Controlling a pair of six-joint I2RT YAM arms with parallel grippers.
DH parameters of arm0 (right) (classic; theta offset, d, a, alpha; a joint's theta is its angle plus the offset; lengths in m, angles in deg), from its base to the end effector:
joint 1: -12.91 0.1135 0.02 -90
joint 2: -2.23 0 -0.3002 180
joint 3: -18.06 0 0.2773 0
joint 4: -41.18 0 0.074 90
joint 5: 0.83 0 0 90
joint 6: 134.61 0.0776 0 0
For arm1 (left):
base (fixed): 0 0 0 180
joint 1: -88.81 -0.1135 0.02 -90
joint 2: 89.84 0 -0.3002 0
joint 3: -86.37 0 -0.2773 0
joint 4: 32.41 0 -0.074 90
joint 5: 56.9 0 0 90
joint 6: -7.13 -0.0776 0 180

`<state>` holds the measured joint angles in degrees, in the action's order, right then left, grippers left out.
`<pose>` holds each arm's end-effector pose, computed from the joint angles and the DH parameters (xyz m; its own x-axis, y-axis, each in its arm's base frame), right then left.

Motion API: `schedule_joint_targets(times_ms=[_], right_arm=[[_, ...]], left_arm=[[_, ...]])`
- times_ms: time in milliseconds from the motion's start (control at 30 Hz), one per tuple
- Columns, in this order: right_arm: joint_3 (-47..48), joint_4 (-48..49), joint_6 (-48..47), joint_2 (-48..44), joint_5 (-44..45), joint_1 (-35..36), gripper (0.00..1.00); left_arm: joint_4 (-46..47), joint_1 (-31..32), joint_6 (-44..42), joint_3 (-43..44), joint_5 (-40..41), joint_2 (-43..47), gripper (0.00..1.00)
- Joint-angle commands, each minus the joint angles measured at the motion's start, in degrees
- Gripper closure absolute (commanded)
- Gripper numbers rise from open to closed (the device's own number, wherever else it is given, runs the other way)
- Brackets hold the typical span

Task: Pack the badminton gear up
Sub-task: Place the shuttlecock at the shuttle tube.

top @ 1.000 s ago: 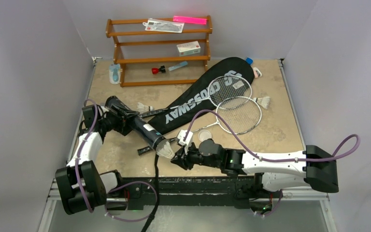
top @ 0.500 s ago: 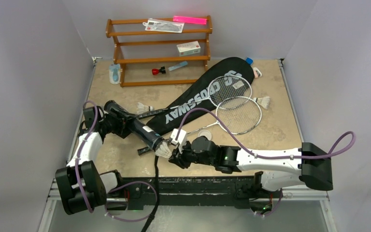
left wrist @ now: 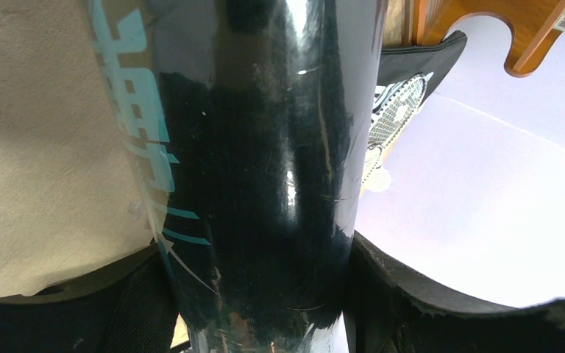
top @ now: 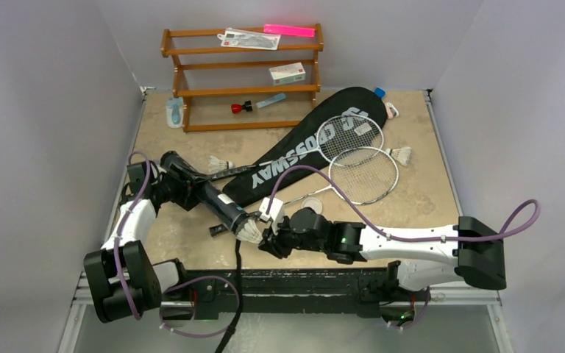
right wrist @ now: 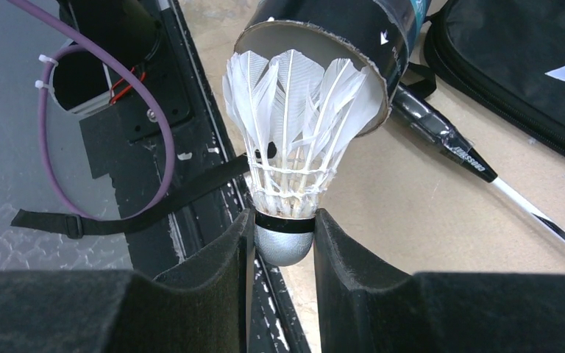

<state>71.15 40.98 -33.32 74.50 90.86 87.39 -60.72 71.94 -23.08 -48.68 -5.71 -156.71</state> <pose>0.0914 0.3207 0.2580 -0.2742 -0.2559 -0.9270 -0.9198 0.3512 0.1751 0.2489 0.0247 0.1827 -0.5062 -0.8572 0.0944 -0.5564 0.2410 -0.7952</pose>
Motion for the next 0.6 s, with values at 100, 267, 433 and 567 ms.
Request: schedule_joint_targets(times_ms=[100,267,433,567], right_arm=[[4.5,-4.7,-0.5,0.6,0.2,-0.2,0.86],[4.2,-4.1,-0.5,-0.9,0.9,-0.2,0.86],[4.0,-4.1,-0.5,-1.4,0.9,-0.2,0.86],[3.8,-4.0,-0.3,-0.9,0.9,-0.2,0.86]], left_arm=[[-0.5,-0.5,-0.9,1.9,1.5,1.8,0.48],[-3.9,-0.5,0.4,2.4,6.4,2.4,0.48],[-3.8,-0.5,0.9,2.3,6.2,2.5,0.48],[-3.7,-0.5,1.5,2.3,5.9,2.1,0.48]])
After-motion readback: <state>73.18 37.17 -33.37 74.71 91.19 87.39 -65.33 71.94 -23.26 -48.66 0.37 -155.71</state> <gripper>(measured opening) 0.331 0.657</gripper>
